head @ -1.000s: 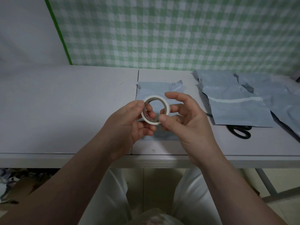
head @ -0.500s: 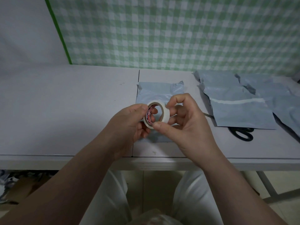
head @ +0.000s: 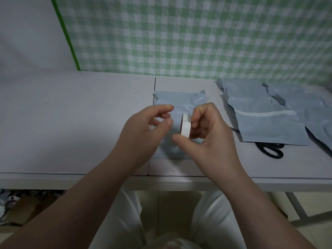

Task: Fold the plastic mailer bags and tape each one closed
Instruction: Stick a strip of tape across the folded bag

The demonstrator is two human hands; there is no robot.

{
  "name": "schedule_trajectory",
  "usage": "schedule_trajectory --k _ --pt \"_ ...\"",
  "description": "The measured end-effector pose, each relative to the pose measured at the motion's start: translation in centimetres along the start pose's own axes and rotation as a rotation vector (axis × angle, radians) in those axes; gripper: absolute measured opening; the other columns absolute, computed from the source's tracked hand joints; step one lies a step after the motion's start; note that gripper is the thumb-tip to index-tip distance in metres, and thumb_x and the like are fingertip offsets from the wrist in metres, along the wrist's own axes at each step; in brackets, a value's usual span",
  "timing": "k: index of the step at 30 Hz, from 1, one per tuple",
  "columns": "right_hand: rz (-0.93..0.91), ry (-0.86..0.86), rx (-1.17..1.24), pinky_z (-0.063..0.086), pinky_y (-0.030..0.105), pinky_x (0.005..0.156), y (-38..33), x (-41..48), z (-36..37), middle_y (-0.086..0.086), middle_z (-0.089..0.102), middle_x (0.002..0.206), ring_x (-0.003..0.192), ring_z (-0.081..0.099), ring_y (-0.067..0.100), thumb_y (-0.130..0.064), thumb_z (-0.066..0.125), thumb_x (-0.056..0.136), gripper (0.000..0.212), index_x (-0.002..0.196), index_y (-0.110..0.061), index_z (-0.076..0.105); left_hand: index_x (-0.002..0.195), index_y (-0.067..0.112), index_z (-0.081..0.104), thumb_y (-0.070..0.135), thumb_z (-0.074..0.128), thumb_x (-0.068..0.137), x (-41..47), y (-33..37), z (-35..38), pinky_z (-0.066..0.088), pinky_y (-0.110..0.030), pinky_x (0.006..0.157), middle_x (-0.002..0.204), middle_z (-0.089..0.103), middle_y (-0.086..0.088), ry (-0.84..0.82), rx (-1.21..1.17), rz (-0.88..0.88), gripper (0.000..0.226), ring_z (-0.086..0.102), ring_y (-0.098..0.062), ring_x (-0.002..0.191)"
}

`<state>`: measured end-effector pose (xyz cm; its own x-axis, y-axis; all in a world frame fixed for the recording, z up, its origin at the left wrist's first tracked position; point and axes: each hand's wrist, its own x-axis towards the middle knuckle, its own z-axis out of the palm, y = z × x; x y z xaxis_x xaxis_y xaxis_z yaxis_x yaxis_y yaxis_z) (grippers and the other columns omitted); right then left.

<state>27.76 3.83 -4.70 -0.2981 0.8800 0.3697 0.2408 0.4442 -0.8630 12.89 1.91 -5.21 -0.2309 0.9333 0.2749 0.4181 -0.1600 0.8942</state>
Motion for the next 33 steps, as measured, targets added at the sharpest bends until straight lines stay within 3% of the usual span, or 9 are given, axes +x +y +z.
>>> schedule_trajectory --k 3,8,11,14,18,21,25,30,33 --pt "-0.019 0.02 -0.109 0.048 0.022 0.062 -0.3 0.0 -0.1 -0.007 0.057 0.07 0.066 0.057 0.009 -0.013 0.075 0.073 0.04 0.083 -0.031 0.041 0.106 0.027 0.07 0.025 0.06 0.083 -0.3 1.2 -0.5 0.042 -0.009 0.076 0.099 0.064 0.019 0.004 0.242 0.278 0.026 0.056 0.003 0.093" --pt "-0.082 0.023 -0.25 0.045 0.026 0.061 -0.5 -0.1 0.1 -0.007 0.058 0.078 0.067 0.057 0.01 -0.016 0.072 0.075 0.039 0.087 -0.029 0.037 0.092 0.02 0.074 0.033 0.053 0.081 -0.5 1.7 -0.6 0.036 -0.016 0.082 0.089 0.071 0.008 0.048 0.561 0.497 0.027 0.057 -0.009 0.09" --pt "-0.127 0.016 -0.312 0.044 0.023 0.066 -0.3 -0.2 0.1 -0.006 0.054 0.077 0.068 0.055 0.013 -0.013 0.074 0.073 0.049 0.085 -0.034 0.032 0.084 0.022 0.072 0.031 0.06 0.08 -0.5 1.9 -0.8 0.033 -0.012 0.077 0.082 0.067 0.012 0.061 0.582 0.462 0.016 0.058 -0.012 0.086" --pt "-0.172 0.0 -0.382 0.042 0.025 0.074 -0.2 -0.4 0.1 -0.007 0.052 0.068 0.072 0.055 0.013 -0.012 0.075 0.072 0.055 0.086 -0.04 0.03 0.076 0.028 0.063 0.03 0.058 0.081 -0.2 2.2 -0.9 0.032 -0.007 0.076 0.073 0.055 0.022 0.01 0.541 0.38 0.007 0.047 0.0 0.078" --pt "-0.169 -0.008 -0.376 0.04 0.022 0.079 -0.2 -0.4 -0.2 -0.011 0.056 0.075 0.08 0.056 0.009 -0.016 0.076 0.073 0.05 0.087 -0.038 0.033 0.077 0.028 0.053 0.02 0.055 0.089 -0.3 2.3 -0.6 0.035 -0.01 0.07 0.077 0.054 0.016 -0.085 0.473 0.29 0.015 0.046 0.001 0.078" --pt "-0.079 -0.042 -0.146 0.041 0.012 0.069 -0.4 -0.5 -0.7 -0.014 0.064 0.081 0.085 0.062 0.002 -0.019 0.074 0.079 0.033 0.089 -0.029 0.045 0.073 0.028 0.05 0.012 0.052 0.091 -0.3 2.3 -0.6 0.035 -0.009 0.063 0.073 0.053 0.011 -0.108 0.329 0.188 0.024 0.047 0.001 0.067" --pt "-0.016 -0.113 -0.02 0.038 0.012 0.057 -0.5 -0.4 -0.9 -0.013 0.068 0.075 0.071 0.062 0.005 -0.019 0.067 0.085 0.024 0.09 -0.03 0.047 0.071 0.024 0.052 0.014 0.049 0.094 -0.2 1.8 -0.6 0.035 -0.019 0.055 0.064 0.048 0.004 -0.154 0.161 0.008 0.025 0.041 -0.005 0.057" --pt "0.013 -0.125 -0.032 0.038 0.018 0.056 -0.2 0.7 -1.4 -0.009 0.068 0.07 0.06 0.054 0.008 -0.02 0.068 0.084 0.024 0.087 -0.031 0.047 0.07 0.025 0.05 0.012 0.049 0.093 -1.1 2.5 0.2 0.035 -0.012 0.054 0.058 0.046 0.009 -0.1 0.137 0.068 0.026 0.046 -0.002 0.056" --pt "0.011 -0.124 -0.011 0.037 0.016 0.058 -0.3 1.1 -1.6 -0.009 0.068 0.068 0.06 0.053 0.005 -0.02 0.071 0.082 0.025 0.084 -0.031 0.049 0.073 0.025 0.053 0.015 0.05 0.094 -0.9 2.2 0.2 0.044 -0.02 0.062 0.063 0.05 0.009 -0.03 0.049 0.018 0.024 0.051 -0.008 0.061"
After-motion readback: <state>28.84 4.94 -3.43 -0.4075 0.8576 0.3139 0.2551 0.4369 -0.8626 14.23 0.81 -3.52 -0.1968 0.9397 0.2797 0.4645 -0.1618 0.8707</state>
